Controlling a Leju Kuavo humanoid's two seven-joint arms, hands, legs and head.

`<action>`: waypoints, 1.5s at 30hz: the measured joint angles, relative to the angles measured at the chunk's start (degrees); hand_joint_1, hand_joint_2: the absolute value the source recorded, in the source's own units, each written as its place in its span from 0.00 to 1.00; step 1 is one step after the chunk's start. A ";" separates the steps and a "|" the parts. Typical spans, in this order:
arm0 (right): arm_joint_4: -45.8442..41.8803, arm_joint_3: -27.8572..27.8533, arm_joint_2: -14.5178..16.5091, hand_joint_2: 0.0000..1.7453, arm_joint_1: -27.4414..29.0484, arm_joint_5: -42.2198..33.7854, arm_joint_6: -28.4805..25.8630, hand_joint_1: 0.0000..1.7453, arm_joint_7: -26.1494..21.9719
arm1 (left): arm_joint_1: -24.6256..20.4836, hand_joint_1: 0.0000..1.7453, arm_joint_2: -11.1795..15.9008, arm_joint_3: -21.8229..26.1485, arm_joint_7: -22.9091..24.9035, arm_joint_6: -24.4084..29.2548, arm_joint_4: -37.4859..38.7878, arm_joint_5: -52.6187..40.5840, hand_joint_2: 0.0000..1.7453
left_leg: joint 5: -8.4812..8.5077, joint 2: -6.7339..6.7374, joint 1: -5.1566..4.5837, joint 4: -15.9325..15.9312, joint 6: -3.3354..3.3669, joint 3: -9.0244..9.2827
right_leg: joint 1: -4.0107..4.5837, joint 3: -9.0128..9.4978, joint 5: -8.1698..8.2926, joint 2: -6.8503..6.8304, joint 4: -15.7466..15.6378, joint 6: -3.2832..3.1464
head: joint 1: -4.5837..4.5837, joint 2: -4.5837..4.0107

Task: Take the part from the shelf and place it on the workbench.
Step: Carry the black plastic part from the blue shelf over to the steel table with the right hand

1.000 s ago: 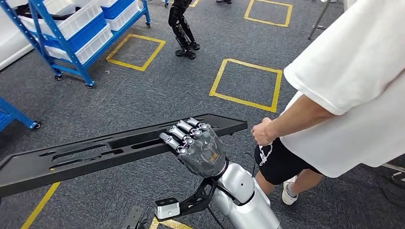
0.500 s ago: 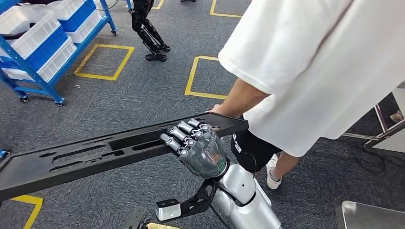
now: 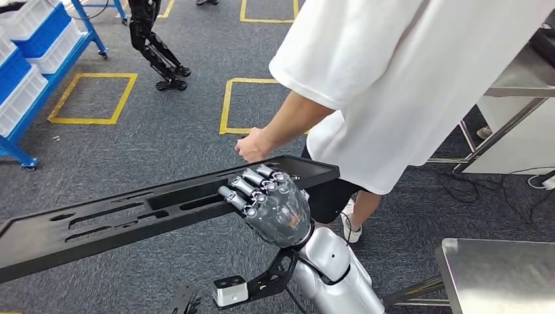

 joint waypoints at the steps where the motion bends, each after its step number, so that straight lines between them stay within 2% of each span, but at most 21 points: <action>1: 0.01 0.00 -0.03 1.00 0.08 -0.04 0.00 1.00 -0.04 | 0.09 0.00 0.08 0.01 0.01 0.01 0.00 0.01 1.00 | -0.04 0.86 -0.06 0.01 0.03 -0.04 | -0.15 -1.34 -1.03 -0.41 2.97 0.18 | 0.02 0.00; 3: 0.02 0.00 -0.10 1.00 0.23 -0.09 0.00 1.00 -0.13 | 0.15 0.00 0.18 0.01 0.02 0.02 0.00 0.01 1.00 | -0.16 2.43 -0.08 0.06 -0.02 -0.03 | -0.45 -1.06 0.07 -0.97 2.98 0.46 | 0.02 0.00; 6: 0.01 0.00 -0.10 1.00 0.17 -0.13 0.00 1.00 -0.25 | 0.00 0.00 0.20 -0.01 0.02 0.02 0.00 0.01 1.00 | -0.69 4.15 -0.26 0.43 -0.61 0.15 | -0.33 4.86 4.63 -3.99 -7.80 0.26 | 0.02 0.00; 8: 0.00 0.00 -0.08 1.00 0.08 -0.14 0.00 1.00 -0.25 | -0.04 0.00 0.22 -0.01 0.02 0.02 0.00 0.01 1.00 | -1.06 5.12 -0.55 0.70 -1.19 0.25 | 0.20 6.62 5.23 -5.38 -11.38 -0.36 | 0.00 0.00; 11: -0.01 -0.02 -0.03 1.00 0.07 -0.17 0.00 1.00 -0.27 | -0.13 0.00 0.22 -0.01 0.02 0.02 0.00 -0.01 1.00 | -1.66 6.02 -0.50 0.85 -2.08 0.62 | 0.28 6.60 5.31 -3.73 -11.74 -1.32 | -0.01 0.00; 13: -0.01 -0.02 0.08 1.00 0.01 -0.17 0.00 1.00 -0.28 | -0.24 0.00 0.22 -0.01 0.00 0.02 0.00 -0.01 1.00 | -3.76 3.81 -0.21 3.67 -2.61 -0.41 | -0.08 6.79 5.56 -2.54 -12.12 -2.05 | -0.02 0.00; 15: 0.01 -0.02 0.24 1.00 -0.03 -0.17 0.01 1.00 -0.28 | -0.08 0.00 0.25 -0.01 -0.01 0.02 0.00 0.00 1.00 | -7.24 1.13 -0.07 10.85 -2.85 -3.79 | -0.15 6.81 5.64 -1.30 -12.16 -2.49 | -0.02 0.00; 17: 0.07 -0.02 0.33 1.00 0.05 -0.18 0.02 1.00 -0.29 | 0.21 0.00 0.29 -0.01 0.01 0.02 0.00 0.02 1.00 | -8.59 0.43 -0.07 16.62 -2.91 -6.86 | -0.08 6.82 5.63 0.31 -12.03 -2.59 | -0.03 0.00; 19: 0.14 -0.02 0.34 1.00 0.11 -0.18 0.02 1.00 -0.29 | 0.26 0.00 0.32 -0.01 0.02 0.02 0.00 0.03 1.00 | -5.67 0.08 -0.01 14.27 -2.81 -6.35 | -0.09 6.84 5.59 1.98 -11.75 -2.53 | -0.03 0.00; 22: 0.16 -0.02 0.36 1.00 0.09 -0.17 0.02 1.00 -0.30 | 0.13 0.00 0.38 -0.01 0.02 0.04 0.00 0.03 1.00 | -0.74 -3.52 0.42 4.17 -2.63 -2.38 | -0.09 6.38 5.38 4.08 -11.00 -1.99 | -0.02 0.00; 24: 0.15 -0.02 0.38 1.00 0.13 -0.18 0.02 1.00 -0.30 | 0.14 0.00 0.40 -0.01 0.02 0.04 0.00 0.03 1.00 | -0.67 -4.86 0.41 2.53 -2.42 -1.74 | -0.18 5.81 5.56 5.22 -10.78 -1.34 | -0.02 0.00; 25: 0.15 -0.02 0.38 1.00 0.16 -0.17 0.02 1.00 -0.30 | 0.13 0.00 0.39 -0.01 0.02 0.04 0.00 0.03 1.00 | -0.55 -4.34 0.43 2.41 -2.15 -1.71 | -0.24 5.61 5.76 5.80 -10.88 -0.97 | -0.01 0.00; 26: 0.14 -0.02 0.37 1.00 0.20 -0.18 0.01 1.00 -0.30 | 0.10 0.00 0.34 -0.01 0.02 0.05 0.00 0.04 1.00 | -0.34 -3.70 0.48 2.19 -1.79 -1.66 | -0.25 5.47 5.76 5.78 -10.83 -0.65 | -0.01 0.00; 28: 0.09 -0.02 0.35 1.00 0.13 -0.18 -0.01 1.00 -0.29 | -0.03 0.00 0.27 -0.01 -0.01 0.07 0.00 0.04 1.00 | 0.09 -2.29 0.62 1.61 -0.91 -1.52 | 0.00 4.40 4.23 3.43 -8.67 -0.14 | 0.13 0.00; 31: 0.13 -0.02 0.30 1.00 0.09 -0.23 0.00 1.00 -0.25 | 0.18 0.00 0.30 -0.01 -0.01 0.07 0.00 0.06 1.00 | 0.15 0.11 0.19 1.41 -0.24 -1.53 | -0.04 -0.04 -0.75 -0.36 1.01 0.36 | 0.24 0.00; 33: 0.26 -0.02 0.23 1.00 0.20 -0.31 0.00 1.00 -0.20 | 0.36 0.00 0.36 -0.01 0.01 0.07 0.00 0.10 1.00 | 0.07 1.70 0.03 1.42 -0.17 -1.55 | -0.15 -1.14 -0.98 -0.82 3.65 0.47 | 0.24 0.00; 37: 0.28 -0.02 0.22 1.00 0.08 -0.55 0.00 1.00 -0.19 | 0.20 0.00 0.30 -0.01 0.01 0.07 0.00 0.31 1.00 | -0.23 3.95 -0.20 1.44 -0.47 -1.16 | 0.38 5.92 4.59 -3.60 -9.04 -0.45 | 0.24 0.00; 39: 0.28 -0.02 0.23 1.00 -0.05 -0.60 0.00 1.00 -0.17 | 0.18 0.00 0.28 -0.01 -0.01 0.07 0.00 0.47 1.00 | -0.39 4.86 -0.37 1.40 -0.95 -0.96 | 0.94 7.09 4.80 -4.32 -11.65 -1.07 | 0.22 0.00; 41: 0.28 -0.02 0.24 1.00 -0.07 -0.61 0.00 1.00 -0.15 | 0.13 0.00 0.26 -0.01 -0.03 0.07 0.00 0.52 1.00 | -0.60 5.46 -0.39 1.32 -1.60 -0.76 | 0.83 7.09 5.10 -3.15 -11.95 -1.57 | 0.22 0.00; 43: 0.27 -0.02 0.31 1.00 -0.13 -0.61 0.00 1.00 -0.15 | 0.06 0.00 0.25 -0.01 -0.04 0.07 0.00 0.57 1.00 | -2.03 3.78 -0.30 2.96 -2.16 -1.23 | 0.35 7.43 5.53 -2.12 -12.61 -2.17 | 0.21 0.00; 45: 0.31 -0.02 0.41 1.00 -0.26 -0.61 0.01 1.00 -0.08 | 0.17 0.00 0.26 -0.01 -0.05 0.07 0.00 0.62 1.00 | -5.49 1.27 -0.20 9.04 -2.49 -3.79 | 0.10 7.60 5.75 -1.12 -12.91 -2.58 | 0.19 0.00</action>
